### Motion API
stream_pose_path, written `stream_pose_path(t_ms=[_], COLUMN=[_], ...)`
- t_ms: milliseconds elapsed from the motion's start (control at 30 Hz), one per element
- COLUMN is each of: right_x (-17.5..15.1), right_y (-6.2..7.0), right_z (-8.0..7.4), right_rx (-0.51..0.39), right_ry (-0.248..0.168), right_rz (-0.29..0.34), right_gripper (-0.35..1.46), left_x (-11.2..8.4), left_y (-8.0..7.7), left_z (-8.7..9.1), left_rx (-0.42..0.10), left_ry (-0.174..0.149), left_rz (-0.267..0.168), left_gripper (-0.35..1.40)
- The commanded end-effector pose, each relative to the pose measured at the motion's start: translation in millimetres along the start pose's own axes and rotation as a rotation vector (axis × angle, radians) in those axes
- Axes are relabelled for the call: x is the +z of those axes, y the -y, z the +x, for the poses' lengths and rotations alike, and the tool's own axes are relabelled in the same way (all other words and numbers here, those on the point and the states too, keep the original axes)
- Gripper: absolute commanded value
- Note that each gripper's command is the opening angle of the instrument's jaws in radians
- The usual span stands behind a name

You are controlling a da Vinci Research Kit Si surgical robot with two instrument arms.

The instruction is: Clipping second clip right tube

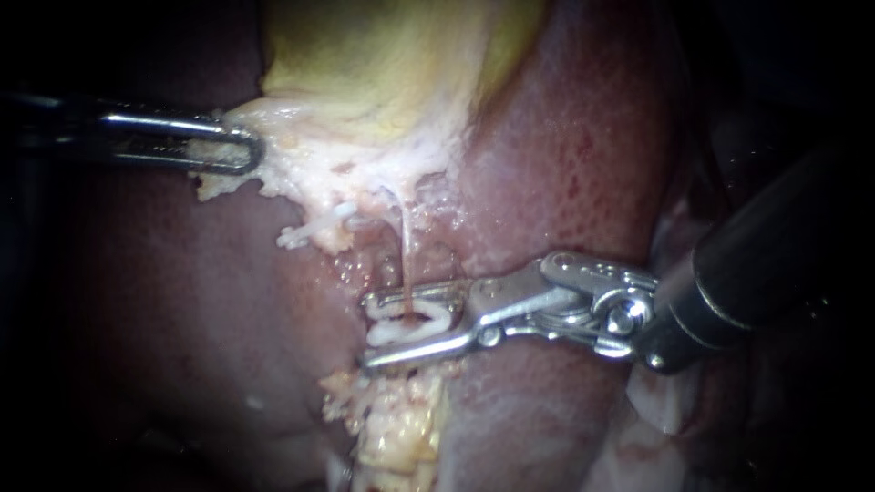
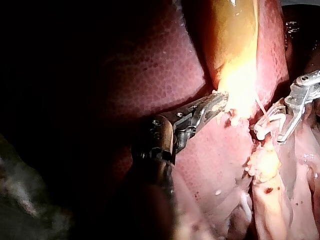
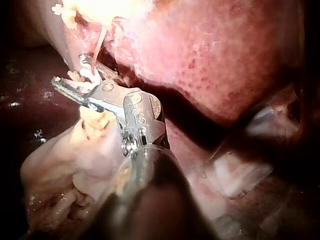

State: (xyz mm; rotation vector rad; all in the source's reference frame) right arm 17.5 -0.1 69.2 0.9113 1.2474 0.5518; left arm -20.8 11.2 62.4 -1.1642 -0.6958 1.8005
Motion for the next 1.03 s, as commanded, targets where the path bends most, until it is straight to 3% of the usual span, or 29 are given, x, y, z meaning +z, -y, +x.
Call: stream_pose_path(t_ms=[33, 300, 433, 1033], right_x=[-0.1, -1.1, -1.6, -1.6], right_y=[0.0, 0.4, 0.4, 0.2], right_z=[-0.1, -0.3, -0.5, -0.8], right_rx=[0.0, 0.029, 0.094, 0.092], right_ry=[0.0, -0.02, -0.026, -0.031], right_rz=[-0.002, -0.038, -0.045, -0.055], right_gripper=[0.23, -0.35, -0.35, -0.35], left_x=[0.0, 0.1, 0.2, 0.4], left_y=[0.0, 0.0, 0.0, 0.0], left_z=[0.0, 0.1, 0.1, 0.1], left_rx=[0.0, 0.0, 0.0, 0.0], left_ry=[0.0, 0.0, 0.0, -0.001], left_rz=[0.0, 0.0, 0.0, 0.001], left_gripper=[-0.35, -0.35, -0.35, -0.35])
